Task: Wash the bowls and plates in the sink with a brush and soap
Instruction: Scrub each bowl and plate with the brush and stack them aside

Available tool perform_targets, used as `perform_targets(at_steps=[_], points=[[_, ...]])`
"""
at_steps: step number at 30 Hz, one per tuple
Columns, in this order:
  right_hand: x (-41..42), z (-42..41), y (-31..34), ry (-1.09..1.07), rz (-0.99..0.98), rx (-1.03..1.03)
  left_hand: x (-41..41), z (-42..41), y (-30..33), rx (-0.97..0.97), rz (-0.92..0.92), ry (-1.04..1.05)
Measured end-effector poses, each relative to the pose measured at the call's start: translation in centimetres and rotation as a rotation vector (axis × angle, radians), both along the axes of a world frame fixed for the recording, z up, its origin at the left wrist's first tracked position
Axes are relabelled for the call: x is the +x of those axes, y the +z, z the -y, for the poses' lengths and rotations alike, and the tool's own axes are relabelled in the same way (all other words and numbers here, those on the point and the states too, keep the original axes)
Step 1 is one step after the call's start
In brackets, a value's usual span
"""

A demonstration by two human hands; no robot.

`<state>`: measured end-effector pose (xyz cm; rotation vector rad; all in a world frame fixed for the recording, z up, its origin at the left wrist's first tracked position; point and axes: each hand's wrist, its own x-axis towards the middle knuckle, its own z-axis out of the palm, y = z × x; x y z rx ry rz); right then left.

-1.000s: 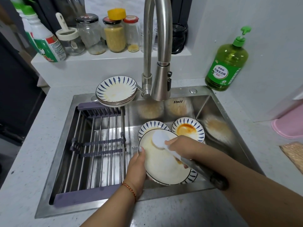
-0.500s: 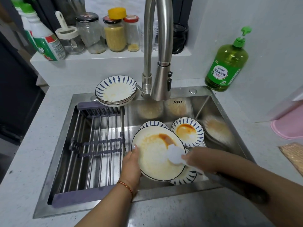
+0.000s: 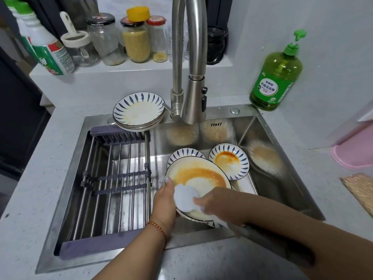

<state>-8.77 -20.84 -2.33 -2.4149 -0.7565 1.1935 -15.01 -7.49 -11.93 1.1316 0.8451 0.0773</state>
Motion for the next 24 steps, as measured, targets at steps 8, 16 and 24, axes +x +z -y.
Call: perform_targets(at_steps=[8, 16, 24], points=[[2.8, 3.4, -0.8, -0.014, 0.018, -0.257, 0.1, -0.6, 0.9, 0.052, 0.016, 0.026], [4.6, -1.6, -2.3, -0.472, -0.033, 0.118, 0.1, 1.1, 1.0, -0.002, 0.003, -0.055], [5.0, -1.5, -4.1, -0.312, 0.186, 0.031, 0.1, 0.4, 1.1, -0.067, -0.005, 0.018]])
